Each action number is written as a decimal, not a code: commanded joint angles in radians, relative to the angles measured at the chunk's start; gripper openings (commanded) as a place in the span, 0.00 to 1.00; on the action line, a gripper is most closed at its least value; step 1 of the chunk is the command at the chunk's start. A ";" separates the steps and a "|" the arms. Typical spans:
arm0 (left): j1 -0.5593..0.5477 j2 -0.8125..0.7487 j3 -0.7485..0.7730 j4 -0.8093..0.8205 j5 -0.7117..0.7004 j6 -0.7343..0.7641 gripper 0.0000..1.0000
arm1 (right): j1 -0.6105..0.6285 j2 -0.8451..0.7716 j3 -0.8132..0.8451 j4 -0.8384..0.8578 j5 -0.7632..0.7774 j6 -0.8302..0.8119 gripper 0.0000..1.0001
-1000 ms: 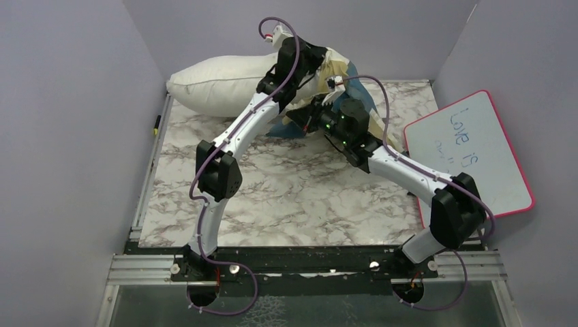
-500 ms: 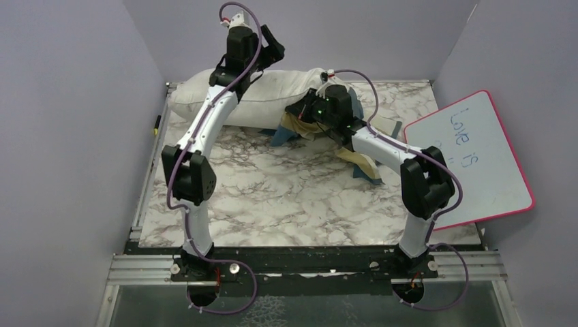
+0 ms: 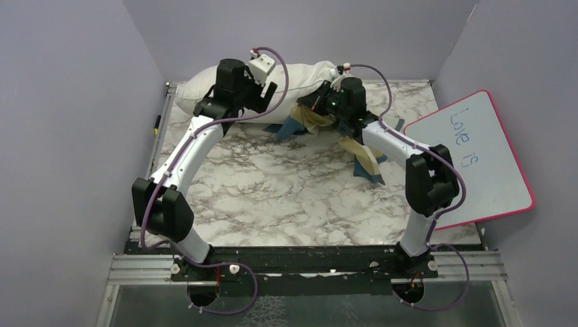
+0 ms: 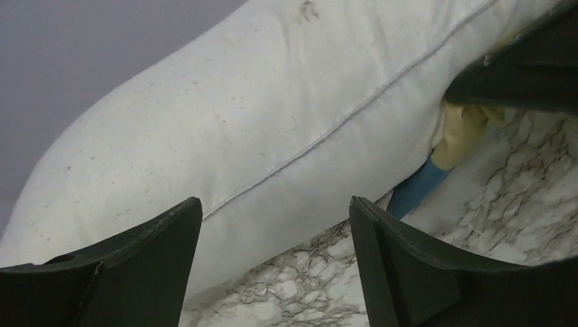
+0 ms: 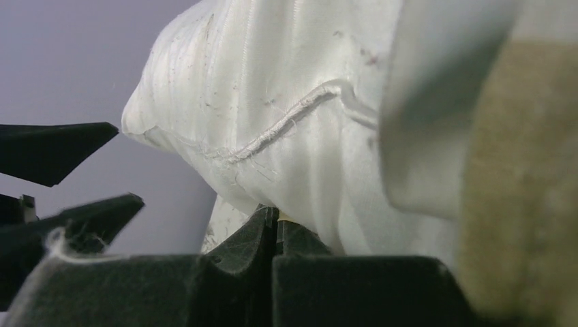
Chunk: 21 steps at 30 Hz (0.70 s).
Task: Put the pillow into the pillowcase
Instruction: Stuff the pillow into the pillowcase.
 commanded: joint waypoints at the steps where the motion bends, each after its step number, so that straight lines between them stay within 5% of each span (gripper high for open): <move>1: 0.000 0.060 -0.001 -0.022 0.218 0.394 0.84 | -0.051 -0.018 0.021 -0.014 -0.006 0.006 0.00; 7: 0.000 0.241 0.085 -0.053 0.208 0.570 0.84 | -0.069 0.000 0.046 -0.035 -0.037 0.016 0.00; 8: 0.000 0.274 0.113 -0.079 0.209 0.586 0.76 | -0.070 0.002 0.050 -0.037 -0.044 0.020 0.00; 10: -0.003 0.323 0.153 -0.073 0.153 0.557 0.22 | -0.071 0.004 0.067 -0.045 -0.068 0.033 0.00; 11: -0.007 0.334 0.169 -0.059 0.129 0.517 0.04 | -0.071 0.006 0.076 -0.049 -0.091 0.042 0.00; 12: -0.013 0.339 0.184 -0.037 0.119 0.470 0.00 | -0.069 0.010 0.093 -0.052 -0.123 0.056 0.00; 21: -0.142 0.314 0.184 0.165 0.010 0.055 0.00 | 0.024 0.048 0.252 -0.076 -0.207 0.232 0.00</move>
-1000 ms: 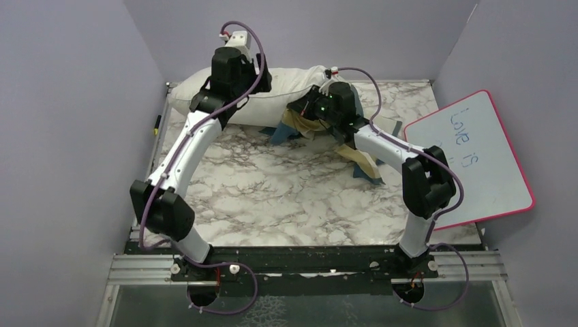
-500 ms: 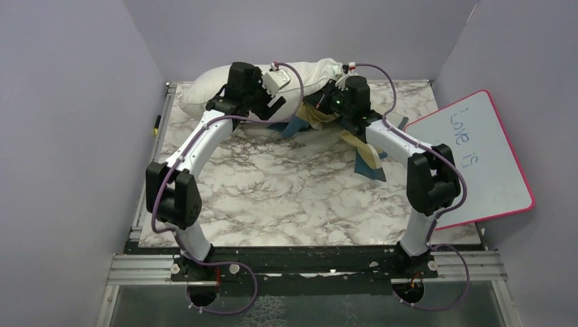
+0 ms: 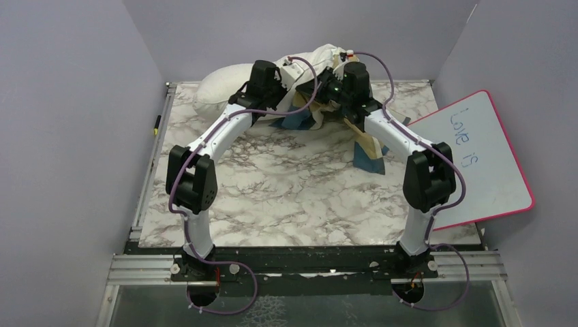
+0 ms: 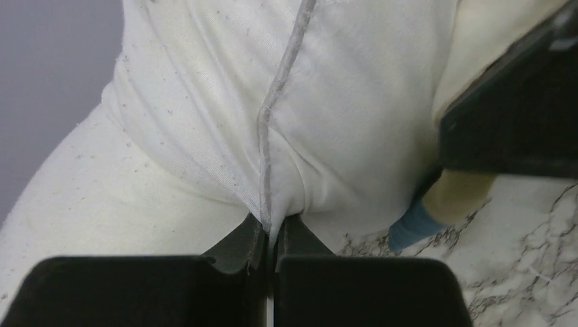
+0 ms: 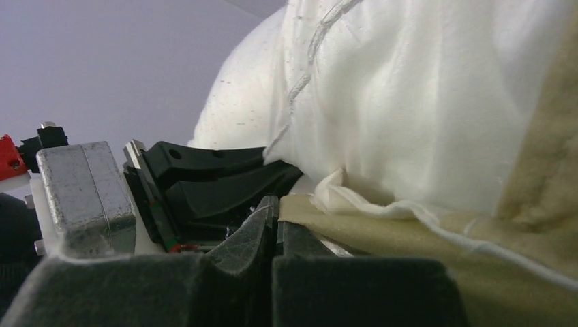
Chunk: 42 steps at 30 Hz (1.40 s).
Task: Put the pillow into the pillowcase
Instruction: Stuff the pillow into the pillowcase.
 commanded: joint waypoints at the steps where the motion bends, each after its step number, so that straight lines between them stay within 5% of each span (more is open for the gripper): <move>1: -0.070 -0.016 0.032 0.124 0.007 -0.275 0.00 | 0.078 0.018 0.087 0.041 -0.081 0.133 0.00; 9: -0.076 -0.032 0.069 0.134 0.027 -0.482 0.00 | 0.111 0.005 0.117 0.005 -0.038 0.202 0.00; 13: -0.076 -0.081 0.123 0.078 0.062 -0.703 0.00 | 0.099 -0.057 0.152 -0.073 -0.055 0.174 0.00; 17: -0.089 -0.147 0.203 -0.067 0.072 -0.869 0.00 | 0.083 -0.108 0.275 -0.357 -0.142 0.022 0.01; 22: -0.120 -0.282 0.122 -0.118 0.103 -1.052 0.00 | 0.081 -0.130 0.380 -0.556 -0.268 -0.029 0.01; 28: -0.151 -0.369 0.103 -0.258 0.183 -1.277 0.00 | 0.070 -0.121 0.430 -0.499 -0.489 0.143 0.01; 32: -0.147 -0.390 0.025 -0.336 0.273 -1.359 0.00 | 0.062 -0.019 0.446 -0.370 -0.551 0.231 0.01; 35: -0.090 -0.375 -0.093 -0.325 0.323 -1.460 0.00 | 0.058 0.126 0.550 -0.462 -0.508 0.158 0.01; 40: 0.011 -0.244 -0.182 -0.177 0.353 -1.475 0.00 | 0.057 0.332 0.628 -0.449 -0.347 0.111 0.23; 42: 0.046 -0.171 -0.185 -0.082 0.373 -1.503 0.04 | 0.041 0.461 0.822 -0.531 -0.285 0.094 0.30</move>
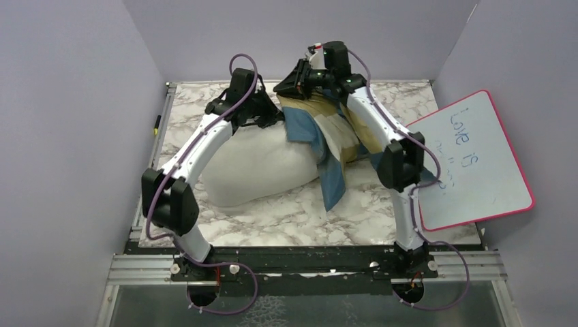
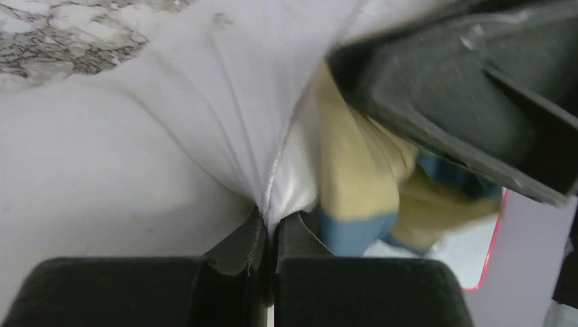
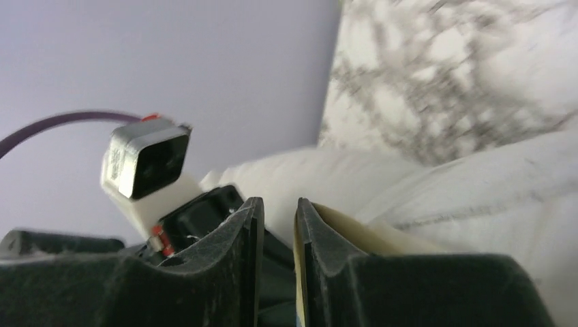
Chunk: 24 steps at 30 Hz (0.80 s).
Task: Put the pillow into the pillowcase
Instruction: Stuff the pillow into the pillowcase.
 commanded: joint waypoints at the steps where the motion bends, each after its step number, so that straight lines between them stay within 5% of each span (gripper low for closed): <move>1: 0.062 0.175 -0.015 0.226 0.166 -0.113 0.09 | -0.014 0.242 0.327 -0.063 0.152 -0.039 0.32; 3: 0.100 0.252 0.049 0.216 0.189 -0.101 0.16 | -0.040 0.285 0.374 -0.072 0.164 -0.019 0.38; 6: 0.157 0.313 0.139 0.135 0.150 -0.031 0.33 | -0.090 0.196 0.227 -0.030 0.207 -0.039 0.45; 10: 0.215 0.290 0.204 0.039 -0.042 0.051 0.55 | -0.149 0.046 0.040 0.003 0.248 -0.115 0.50; 14: 0.254 0.241 0.235 0.000 -0.117 0.091 0.83 | -0.180 -0.031 0.042 -0.096 0.260 -0.290 0.56; 19: 0.242 0.184 0.276 -0.031 -0.047 0.181 0.84 | -0.181 -0.128 0.025 -0.266 0.296 -0.493 0.56; 24: 0.192 0.092 0.210 -0.021 -0.019 0.203 0.84 | -0.154 -0.317 -0.195 -0.302 0.329 -0.594 0.51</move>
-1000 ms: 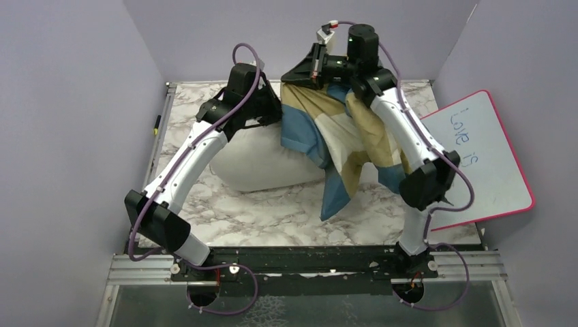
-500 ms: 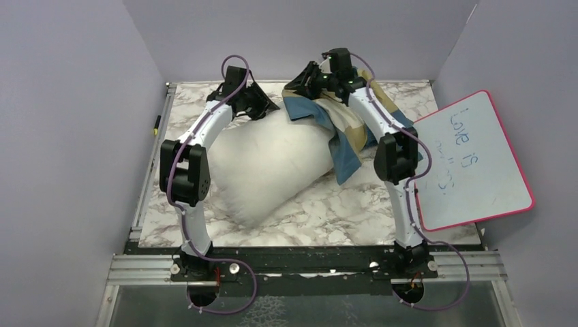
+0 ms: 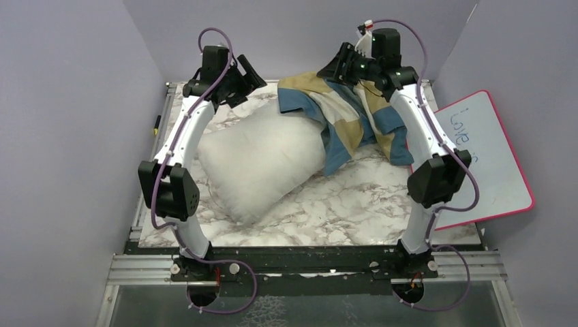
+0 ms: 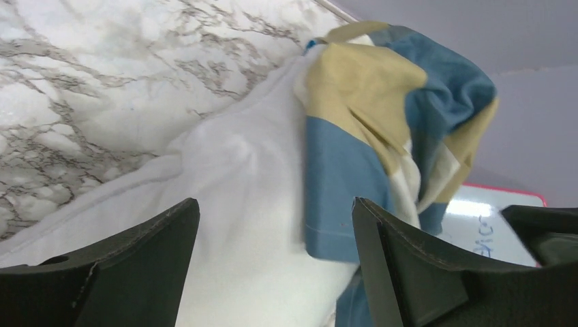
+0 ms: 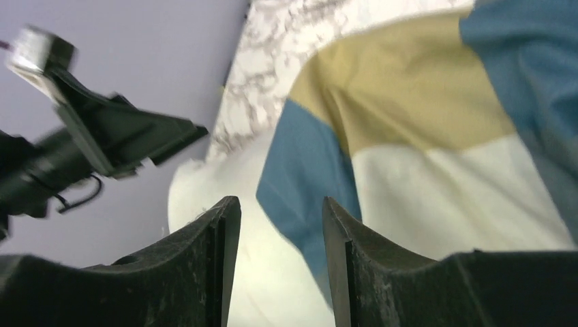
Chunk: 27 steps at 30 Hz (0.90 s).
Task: Put the pillow into the pillowcase
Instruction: Stuff the pillow into the pillowcase.
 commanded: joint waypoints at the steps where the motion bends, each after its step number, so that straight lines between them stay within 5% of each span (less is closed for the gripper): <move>1: -0.056 -0.107 -0.039 -0.002 0.053 0.044 0.84 | 0.039 -0.168 -0.192 -0.110 0.051 -0.160 0.50; 10: -0.209 -0.086 -0.124 0.062 0.081 -0.066 0.85 | 0.141 -0.376 -0.523 -0.120 0.073 -0.208 0.50; 18: -0.265 0.074 -0.063 0.124 -0.080 -0.073 0.82 | 0.188 -0.408 -0.695 -0.028 0.322 -0.321 0.56; 21: -0.262 0.125 0.029 0.104 -0.106 -0.041 0.62 | 0.195 -0.377 -0.696 -0.020 0.456 -0.369 0.59; 25: -0.252 0.091 0.044 0.060 -0.203 -0.006 0.13 | 0.197 -0.352 -0.690 -0.004 0.522 -0.402 0.61; 27: -0.225 0.069 0.034 0.033 -0.195 0.016 0.04 | 0.197 -0.346 -0.699 0.038 0.506 -0.404 0.61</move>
